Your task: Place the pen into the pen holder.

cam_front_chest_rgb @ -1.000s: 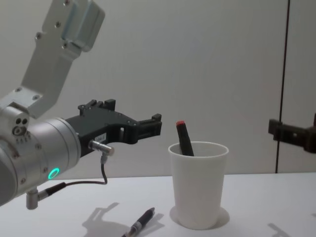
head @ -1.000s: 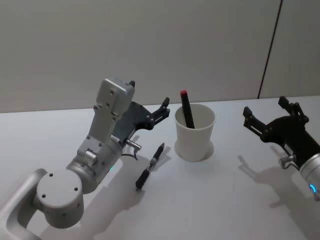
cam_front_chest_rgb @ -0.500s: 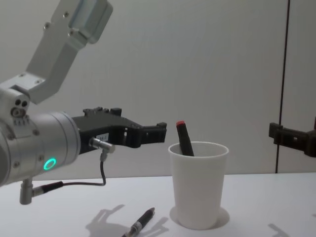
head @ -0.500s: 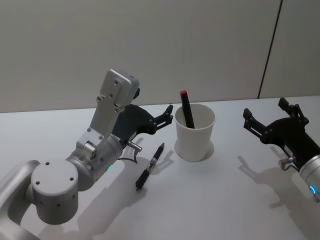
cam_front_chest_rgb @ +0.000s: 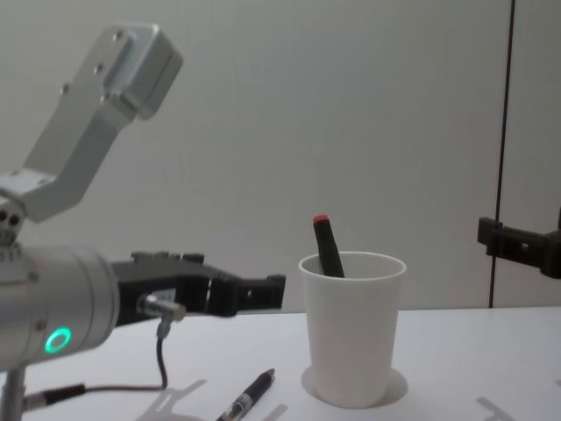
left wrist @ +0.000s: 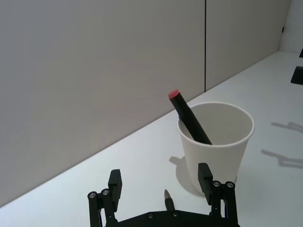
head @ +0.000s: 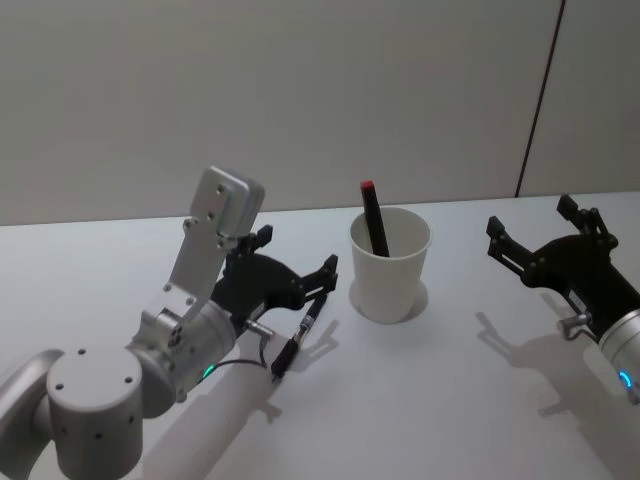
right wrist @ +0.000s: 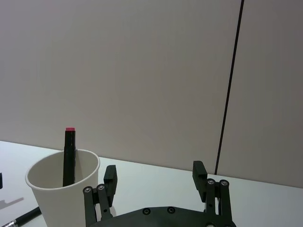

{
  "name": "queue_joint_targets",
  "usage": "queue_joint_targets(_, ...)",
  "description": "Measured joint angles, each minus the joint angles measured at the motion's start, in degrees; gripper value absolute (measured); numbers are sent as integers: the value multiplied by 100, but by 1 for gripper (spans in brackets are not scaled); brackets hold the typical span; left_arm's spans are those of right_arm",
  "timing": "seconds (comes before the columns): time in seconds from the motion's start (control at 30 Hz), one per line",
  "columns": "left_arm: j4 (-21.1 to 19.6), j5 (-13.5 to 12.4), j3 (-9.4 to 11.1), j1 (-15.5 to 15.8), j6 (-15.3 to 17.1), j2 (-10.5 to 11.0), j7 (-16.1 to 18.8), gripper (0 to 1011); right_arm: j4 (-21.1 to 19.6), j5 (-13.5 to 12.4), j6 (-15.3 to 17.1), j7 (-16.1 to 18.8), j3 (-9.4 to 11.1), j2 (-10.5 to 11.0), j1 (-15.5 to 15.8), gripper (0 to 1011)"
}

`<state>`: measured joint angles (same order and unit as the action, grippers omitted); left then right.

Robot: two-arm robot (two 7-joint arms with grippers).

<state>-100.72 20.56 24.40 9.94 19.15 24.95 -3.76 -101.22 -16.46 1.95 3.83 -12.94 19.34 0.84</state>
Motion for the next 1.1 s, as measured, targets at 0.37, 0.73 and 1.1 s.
queue_joint_targets(0.37, -150, 293, -14, -304, 88, 113, 273, 1001, -1, 0, 0, 0, 0, 0, -1, 1002)
queue_joint_targets(0.73, -229, 340, 4, -473, 168, 170, 324, 1001, -1, 0, 0, 0, 0, 0, -1, 1002)
queue_joint_targets(1.1, -264, 252, 65, -638, 208, 222, 241, 1001, 0, 0, 0, 0, 0, 0, 0, 1002)
